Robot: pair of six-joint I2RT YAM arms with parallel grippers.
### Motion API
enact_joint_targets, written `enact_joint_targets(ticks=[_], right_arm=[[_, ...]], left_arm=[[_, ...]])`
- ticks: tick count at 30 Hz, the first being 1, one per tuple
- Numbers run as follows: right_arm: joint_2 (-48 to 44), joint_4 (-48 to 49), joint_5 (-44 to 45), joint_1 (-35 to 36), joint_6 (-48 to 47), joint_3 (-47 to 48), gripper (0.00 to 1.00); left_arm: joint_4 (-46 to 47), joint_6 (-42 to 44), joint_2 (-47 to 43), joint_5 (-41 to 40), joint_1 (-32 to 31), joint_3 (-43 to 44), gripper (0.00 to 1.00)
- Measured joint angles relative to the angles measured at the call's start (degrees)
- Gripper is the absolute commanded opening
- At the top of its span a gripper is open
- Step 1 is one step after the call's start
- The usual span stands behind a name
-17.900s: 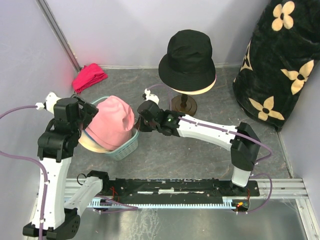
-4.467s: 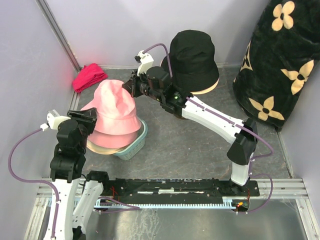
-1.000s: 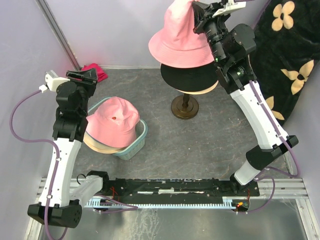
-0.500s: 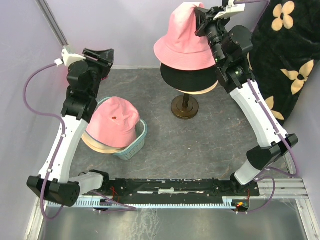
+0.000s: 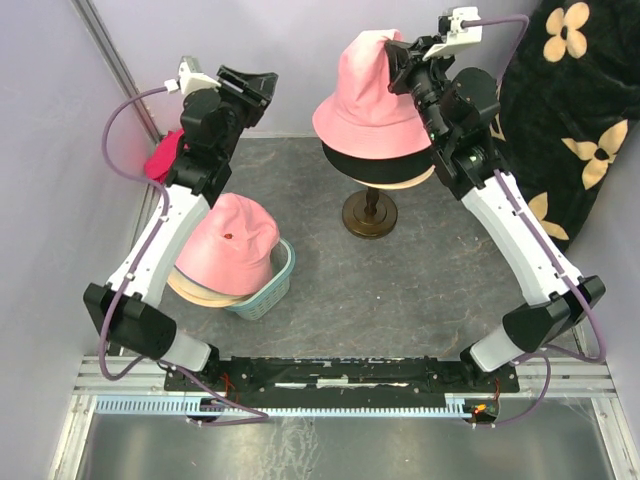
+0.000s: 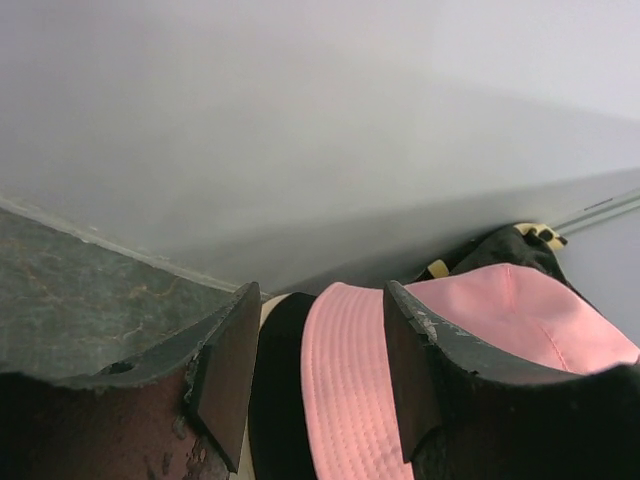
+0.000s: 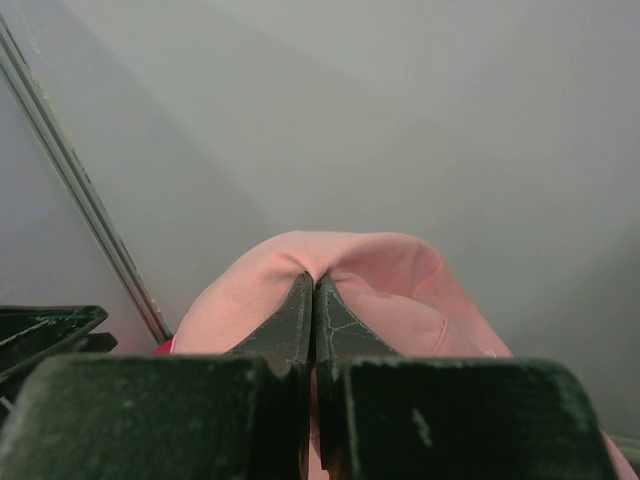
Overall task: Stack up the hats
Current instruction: Stack the hat on the hat.
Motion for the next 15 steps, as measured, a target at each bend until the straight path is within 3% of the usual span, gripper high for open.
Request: enact_joint_targets(ticks=[15], right_arm=[[-5.62,0.61,0.31,0.0,1.53,-6.73,0.02]], left_arm=[[5.09,-0.09,8.26,6.93,-3.21,3.39,0.62]])
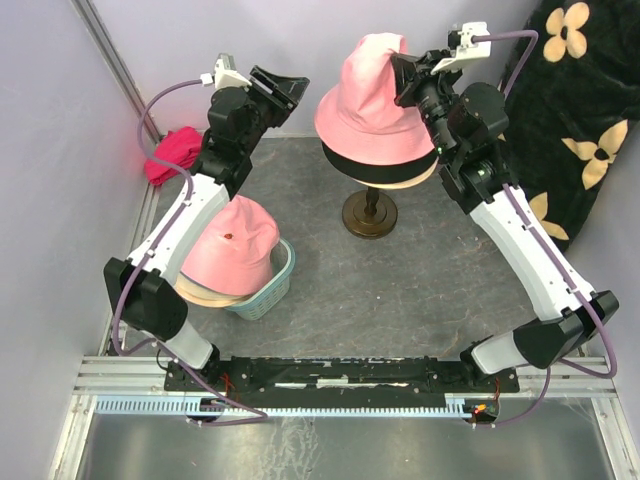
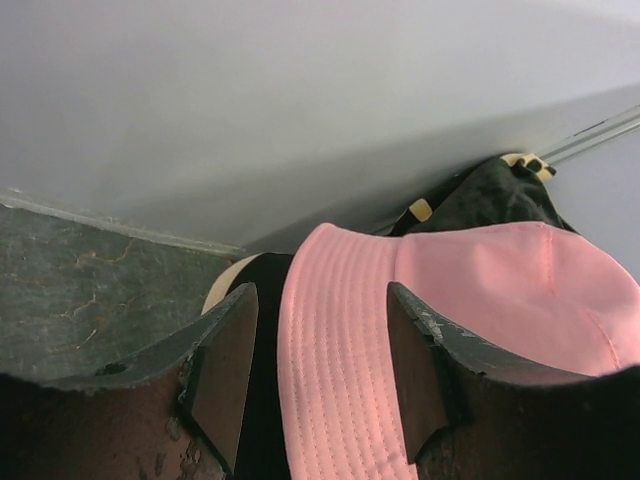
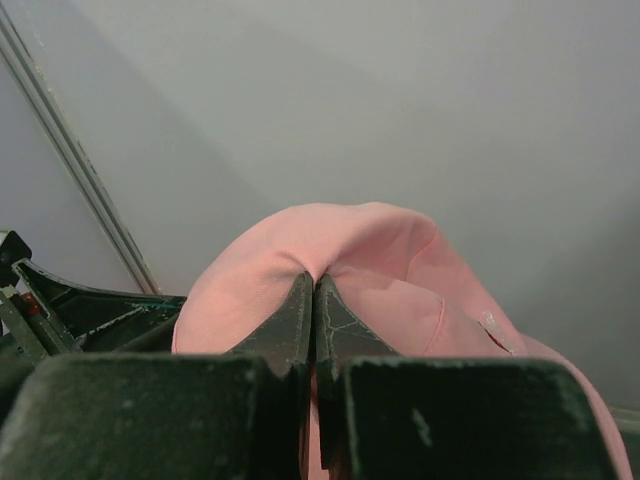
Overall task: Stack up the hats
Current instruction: Stack the hat on the hat.
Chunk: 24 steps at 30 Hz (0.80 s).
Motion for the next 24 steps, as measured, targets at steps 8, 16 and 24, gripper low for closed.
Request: enact_joint_targets(ticks=[8,16,24], right_arm=[[-1.46,-0.5,1.27,0.0,0.68,-2.56,0.15],[-1.46,-2.03,2.16,0.0,2.14,-2.54,0.45],[-1.79,-3.54,3.69,0.0,3.61,-2.54,0.52]], left_arm=[[1.7,-0.9,2.05,3.19,-0.11,-0.07,0.64],[5.44,-1.33,2.08,5.7,-0.15,-2.62,0.65],[6.64,-3.37,2.08,6.67,0.24,-7.06,0.66]])
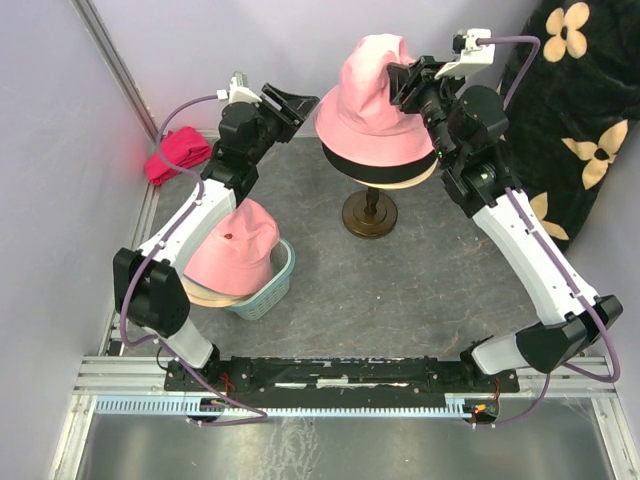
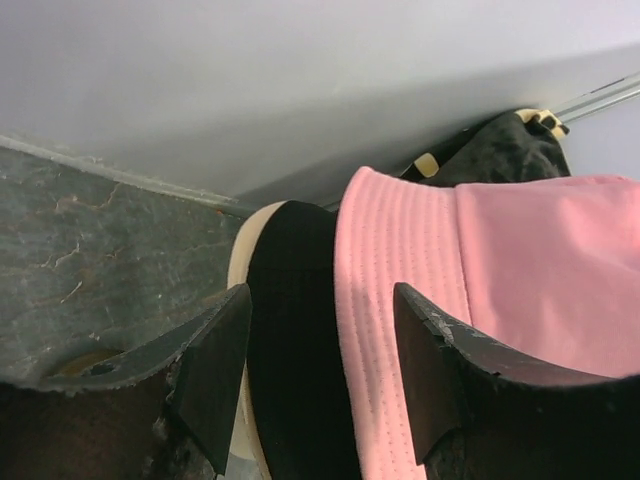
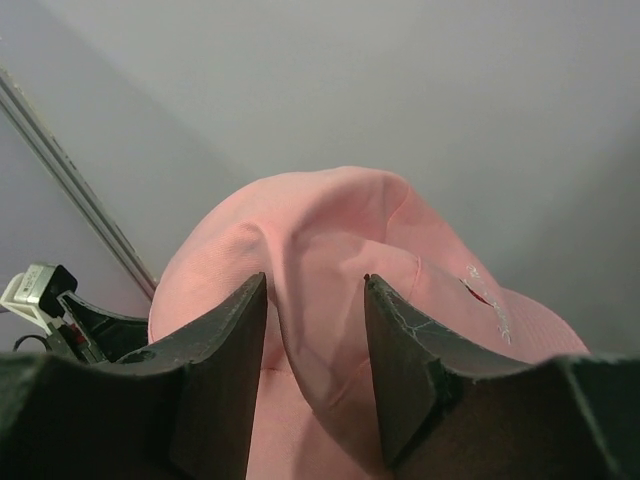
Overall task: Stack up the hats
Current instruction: Stack the hat on the hat.
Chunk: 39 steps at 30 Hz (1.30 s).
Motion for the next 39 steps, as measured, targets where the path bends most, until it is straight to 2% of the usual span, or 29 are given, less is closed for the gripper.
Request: enact_joint_targets(ticks=[10,14,19,28,39], right_arm=[[-5.75,-1.84,5.57,-0.85,3.91,-2.73,0.55],[-10.34,-3.13,8.92,-3.8,9.53,-6.38,0.55],[-16.7,-3.78,9.6,-10.88,21.77,-15.63,0.55],[-17.57,-0.74,-1.51,-25.16,46.05,-29.4,0.54],[-11.5,10.32,-12.76,-28.74,62.97,-31.89,0.54]], left_arm=[[4.9,-3.74,-0.33,1.62,1.03,-3.61,0.67],[7.45,-6.29,-0.33,2.99,1.57,-6.12,0.67],[11.28,-9.14,-0.33,4.87,2.14,-8.33,0.67],[18.58,-12.55,-0.33,8.59,2.91,-9.7,0.67],[23.74,-15.04,0.37,12.09,3.1,-9.75,0.67]])
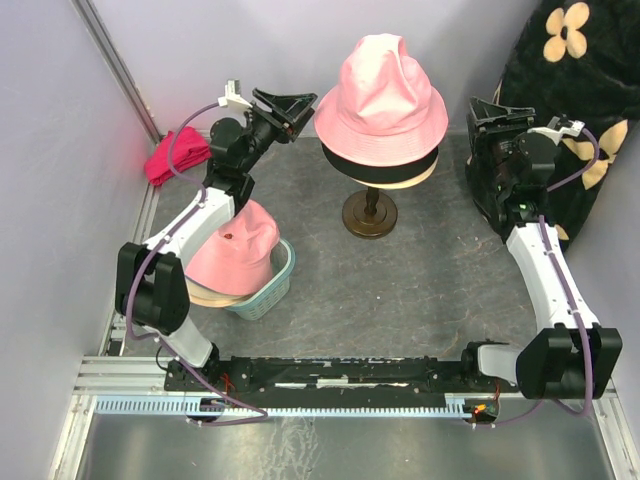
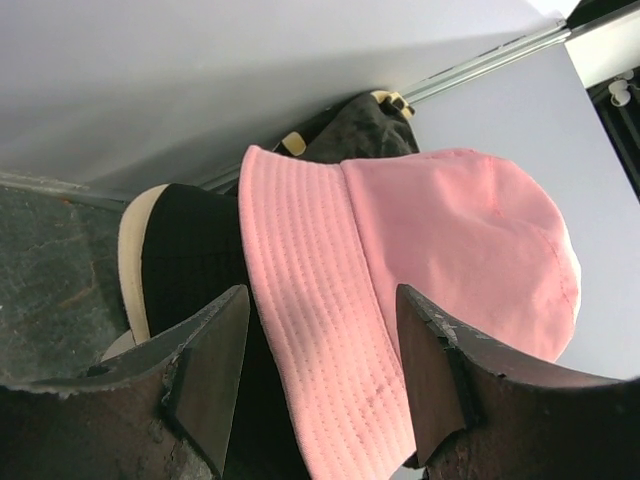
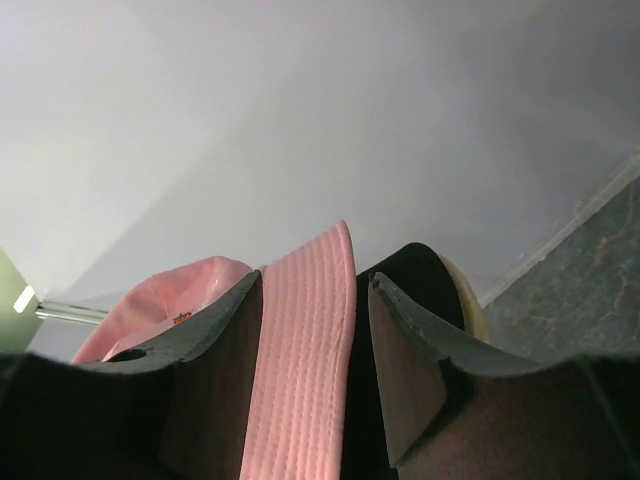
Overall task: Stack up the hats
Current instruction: Stack the hat on the hat.
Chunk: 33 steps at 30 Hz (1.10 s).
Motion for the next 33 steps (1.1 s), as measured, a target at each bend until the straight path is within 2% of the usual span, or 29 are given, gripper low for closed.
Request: enact_joint_targets(ticks=[9,33], right_arm=[[2.56,3.28,-3.8,-0.33,4.5,0.0,0.54],[9.66,7.89,-10.45,-0.22,8.24,2.23,0.54]], left_arm=[[-1.75,-0.24,1.03,0.9,0.0,0.0,0.67],[-1.42,-0.94,4.52,2.99,-1.01,1.95,0.67]])
